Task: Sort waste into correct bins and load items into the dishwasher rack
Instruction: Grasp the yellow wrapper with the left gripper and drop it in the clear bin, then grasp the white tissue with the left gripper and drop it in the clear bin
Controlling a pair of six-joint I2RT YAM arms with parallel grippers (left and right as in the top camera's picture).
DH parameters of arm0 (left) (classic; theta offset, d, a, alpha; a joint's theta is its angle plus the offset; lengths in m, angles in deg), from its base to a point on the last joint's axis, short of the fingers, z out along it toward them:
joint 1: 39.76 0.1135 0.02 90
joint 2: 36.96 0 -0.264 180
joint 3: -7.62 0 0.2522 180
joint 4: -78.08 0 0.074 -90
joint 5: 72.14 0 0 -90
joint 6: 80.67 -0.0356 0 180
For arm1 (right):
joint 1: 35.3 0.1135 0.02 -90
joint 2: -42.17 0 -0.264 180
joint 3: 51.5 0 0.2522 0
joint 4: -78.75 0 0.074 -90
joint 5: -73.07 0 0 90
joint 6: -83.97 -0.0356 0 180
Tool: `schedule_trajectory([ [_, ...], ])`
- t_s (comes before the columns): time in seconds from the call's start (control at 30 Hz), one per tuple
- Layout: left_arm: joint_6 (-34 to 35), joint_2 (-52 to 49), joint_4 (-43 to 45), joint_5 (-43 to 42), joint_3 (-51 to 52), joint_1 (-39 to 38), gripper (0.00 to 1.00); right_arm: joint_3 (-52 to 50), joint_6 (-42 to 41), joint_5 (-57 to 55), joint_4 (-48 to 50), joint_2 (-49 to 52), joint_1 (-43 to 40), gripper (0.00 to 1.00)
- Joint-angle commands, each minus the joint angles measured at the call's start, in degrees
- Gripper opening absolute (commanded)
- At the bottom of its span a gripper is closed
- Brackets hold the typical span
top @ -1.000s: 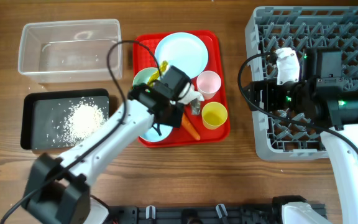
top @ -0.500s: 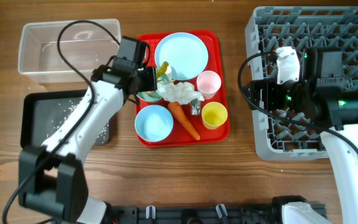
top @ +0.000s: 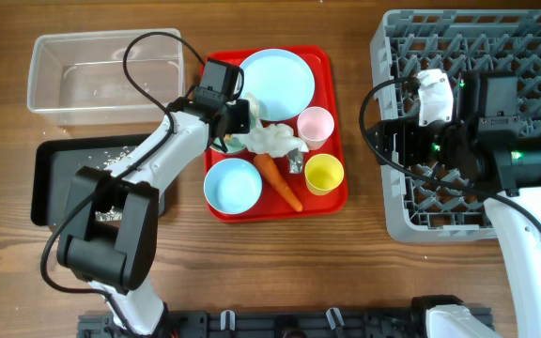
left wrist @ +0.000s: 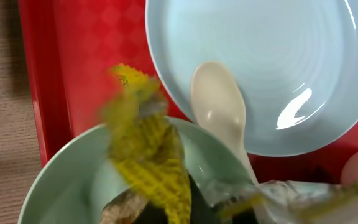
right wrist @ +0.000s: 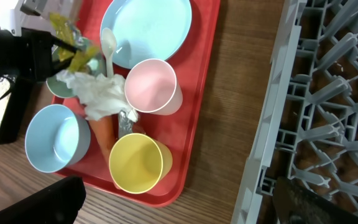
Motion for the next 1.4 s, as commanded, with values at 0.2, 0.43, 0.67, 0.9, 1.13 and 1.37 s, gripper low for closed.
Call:
schedule_trajectory([
  [0.2, -0.1, 15.3, -1.4, 4.6, -1.6, 2.0, 0.04, 0.8, 1.0, -0.4, 0.2, 0.6, 0.2, 1.0],
  [0.43, -0.3, 14.6, 2.4, 12.2, -1.6, 16.9, 0.04, 0.8, 1.0, -0.4, 0.3, 0.6, 0.2, 1.0],
  [0.67, -0.3, 4.9, 11.8, 11.3, -1.6, 21.4, 0.95, 0.8, 0.5, -0.4, 0.0, 0.6, 0.2, 1.0],
  [0.9, -0.9, 7.9, 11.0, 0.2, -1.6, 20.5, 1.0, 0.8, 0.6, -0.4, -1.5, 0.6, 0.2, 1.0],
  [1.13, -17.6, 13.2, -7.9, -15.1, -1.6, 7.4, 0.95, 0.8, 0.6, -0.4, -1.4, 0.6, 0.2, 1.0],
  [1.37, -20.1, 6.5, -11.9, -10.8, -1.4, -3.4, 1.0, 0.8, 0.6, -0.4, -1.5, 0.6, 0.2, 1.0],
])
